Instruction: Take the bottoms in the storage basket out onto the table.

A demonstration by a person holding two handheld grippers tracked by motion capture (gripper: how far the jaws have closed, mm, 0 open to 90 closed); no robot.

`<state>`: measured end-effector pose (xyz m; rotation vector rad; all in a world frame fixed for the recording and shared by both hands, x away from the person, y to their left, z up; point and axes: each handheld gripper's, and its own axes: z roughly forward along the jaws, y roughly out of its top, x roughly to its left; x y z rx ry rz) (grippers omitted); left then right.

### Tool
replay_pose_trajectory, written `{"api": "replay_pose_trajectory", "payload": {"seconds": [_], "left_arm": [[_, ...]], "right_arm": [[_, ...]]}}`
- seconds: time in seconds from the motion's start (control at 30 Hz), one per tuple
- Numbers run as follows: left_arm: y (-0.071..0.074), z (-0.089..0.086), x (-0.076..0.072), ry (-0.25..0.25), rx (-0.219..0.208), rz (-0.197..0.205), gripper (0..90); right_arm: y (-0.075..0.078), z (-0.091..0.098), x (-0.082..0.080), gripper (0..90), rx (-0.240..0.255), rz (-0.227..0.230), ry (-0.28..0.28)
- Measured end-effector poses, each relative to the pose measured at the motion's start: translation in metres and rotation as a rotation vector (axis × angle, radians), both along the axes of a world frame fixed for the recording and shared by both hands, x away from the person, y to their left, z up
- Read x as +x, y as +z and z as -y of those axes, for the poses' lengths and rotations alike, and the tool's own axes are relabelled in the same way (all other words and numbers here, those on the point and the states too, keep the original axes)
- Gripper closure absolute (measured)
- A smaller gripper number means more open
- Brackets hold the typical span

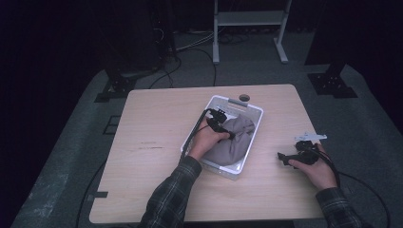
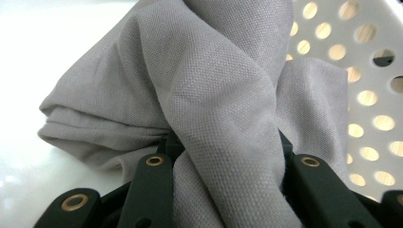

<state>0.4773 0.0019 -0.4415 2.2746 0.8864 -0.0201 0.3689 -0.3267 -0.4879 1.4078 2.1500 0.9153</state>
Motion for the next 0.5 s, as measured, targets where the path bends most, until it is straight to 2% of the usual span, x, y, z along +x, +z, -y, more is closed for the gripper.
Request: {"api": "replay_pose_trajectory", "payload": {"seconds": [0.37,0.5], "left_arm": [[0.023,-0.016,-0.002,-0.014,-0.061,0.04,63.9],[0.036,-0.025,-0.003,-0.016,-0.104,0.048,63.9]], "right_arm": [[0.0,0.0,0.0,0.9,0.001,-0.001,-0.003],[0.0,0.0,0.0,0.9,0.0,-0.001,-0.003]]}}
